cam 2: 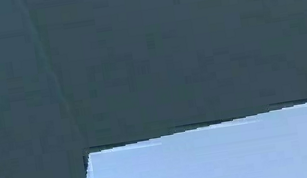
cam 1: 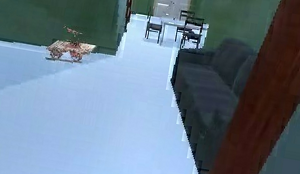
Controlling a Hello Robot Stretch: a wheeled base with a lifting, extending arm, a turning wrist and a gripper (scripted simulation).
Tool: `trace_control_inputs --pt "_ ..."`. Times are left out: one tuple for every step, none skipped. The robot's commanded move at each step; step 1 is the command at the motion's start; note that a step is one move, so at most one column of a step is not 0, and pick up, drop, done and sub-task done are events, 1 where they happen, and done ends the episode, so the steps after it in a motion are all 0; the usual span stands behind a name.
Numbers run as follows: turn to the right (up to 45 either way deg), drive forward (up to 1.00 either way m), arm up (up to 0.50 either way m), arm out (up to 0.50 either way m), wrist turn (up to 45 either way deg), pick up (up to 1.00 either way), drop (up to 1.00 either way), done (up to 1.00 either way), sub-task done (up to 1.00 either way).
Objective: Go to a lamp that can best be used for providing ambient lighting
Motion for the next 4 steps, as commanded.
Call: trace_control_inputs --pt "0.0 1.00 0.00 0.00 0.0 0.00 0.00 0.00 0.00" --pt "0.0 1.00 0.00 0.00 0.0 0.00 0.00 0.00 0.00" --pt "0.0 1.00 0.00 0.00 0.0 0.00 0.00 0.00 0.00" --pt "-12.0 0.00 0.00 0.00 0.0 0.00 0.00 0.00 0.00"
